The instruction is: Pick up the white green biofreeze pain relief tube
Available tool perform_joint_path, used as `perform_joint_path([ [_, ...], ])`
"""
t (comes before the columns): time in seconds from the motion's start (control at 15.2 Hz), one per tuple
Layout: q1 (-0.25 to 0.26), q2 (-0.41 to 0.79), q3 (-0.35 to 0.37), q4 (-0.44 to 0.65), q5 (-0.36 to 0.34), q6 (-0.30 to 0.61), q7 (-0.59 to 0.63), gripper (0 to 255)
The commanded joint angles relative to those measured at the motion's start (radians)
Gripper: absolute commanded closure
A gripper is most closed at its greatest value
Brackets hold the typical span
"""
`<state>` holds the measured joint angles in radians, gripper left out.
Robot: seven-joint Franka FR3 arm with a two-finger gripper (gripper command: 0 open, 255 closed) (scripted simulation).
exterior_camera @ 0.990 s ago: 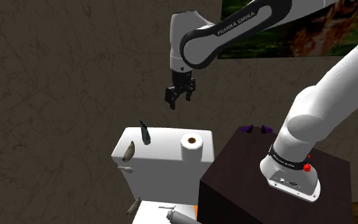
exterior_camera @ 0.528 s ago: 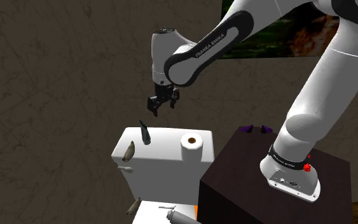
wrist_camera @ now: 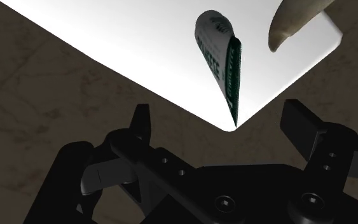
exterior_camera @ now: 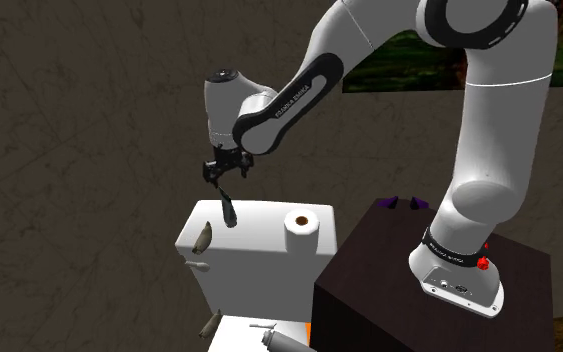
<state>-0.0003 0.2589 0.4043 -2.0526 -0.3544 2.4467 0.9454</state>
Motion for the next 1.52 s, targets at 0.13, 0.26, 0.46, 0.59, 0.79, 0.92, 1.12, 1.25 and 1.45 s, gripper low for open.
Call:
perform_joint_path([
  [0.13, 0.062, 0.131, -0.047, 0.132, -0.107, 0.002, 0.120, 0],
  [0.26, 0.067, 0.148, -0.056, 0.128, -0.121, 0.021, 0.132, 0],
  [0.46, 0.076, 0.174, -0.068, 0.123, -0.143, 0.049, 0.151, 0],
  [0.59, 0.084, 0.197, -0.079, 0.121, -0.162, 0.072, 0.168, 0],
  [0.79, 0.082, 0.197, -0.079, 0.122, -0.161, 0.071, 0.166, 255],
  [0.92, 0.082, 0.197, -0.079, 0.122, -0.160, 0.071, 0.166, 255],
  [1.12, 0.082, 0.196, -0.079, 0.122, -0.160, 0.071, 0.165, 255],
  [1.25, 0.082, 0.197, -0.079, 0.122, -0.161, 0.071, 0.166, 255],
  [1.45, 0.081, 0.188, -0.075, 0.121, -0.154, 0.063, 0.162, 255],
])
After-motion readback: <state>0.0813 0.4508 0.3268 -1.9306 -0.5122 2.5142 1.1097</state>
